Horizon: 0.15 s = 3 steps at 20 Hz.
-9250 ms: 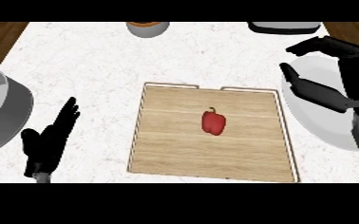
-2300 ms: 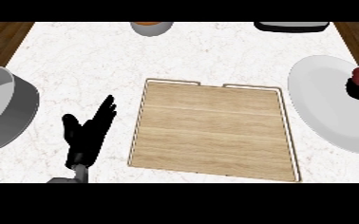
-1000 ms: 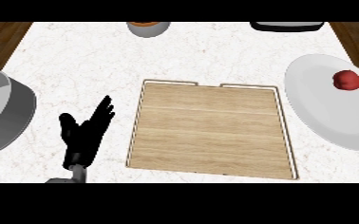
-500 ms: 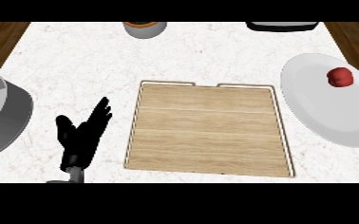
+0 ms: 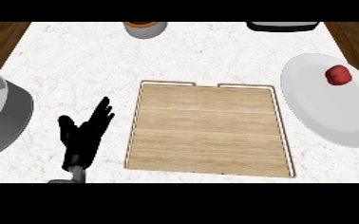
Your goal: Pick the bell pepper from the tray and place it in the plate
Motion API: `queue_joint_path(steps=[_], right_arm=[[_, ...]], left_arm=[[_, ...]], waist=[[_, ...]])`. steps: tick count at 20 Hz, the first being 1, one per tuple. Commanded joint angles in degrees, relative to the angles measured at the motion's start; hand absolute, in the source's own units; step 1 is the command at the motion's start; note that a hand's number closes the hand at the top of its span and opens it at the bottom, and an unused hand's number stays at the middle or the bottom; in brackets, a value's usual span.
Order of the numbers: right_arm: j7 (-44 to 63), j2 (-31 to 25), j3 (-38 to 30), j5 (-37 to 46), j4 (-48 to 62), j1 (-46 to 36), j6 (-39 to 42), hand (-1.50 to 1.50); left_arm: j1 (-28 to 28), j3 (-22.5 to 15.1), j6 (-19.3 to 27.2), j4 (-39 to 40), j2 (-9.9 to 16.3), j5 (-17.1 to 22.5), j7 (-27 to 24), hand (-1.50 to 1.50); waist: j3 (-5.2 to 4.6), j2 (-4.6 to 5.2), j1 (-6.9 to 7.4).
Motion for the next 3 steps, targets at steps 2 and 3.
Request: queue_joint_path(steps=[2,3], right_arm=[[2.9,3.7,-0.3,-0.1,-10.6,7.4,-0.8,-1.50],[5.7,5.8,1.4,1.2,-17.4,9.4,-3.6,-1.50]], left_arm=[[-0.9,0.8,-0.4,3.2,-0.7,-0.6,-0.1,0.00],[0.3,0.6,-1.2,1.3,-0.4,0.5,0.8,0.00]], waist=[[-0.16,0.40,0.14],[-0.20,0.36,0.06]])
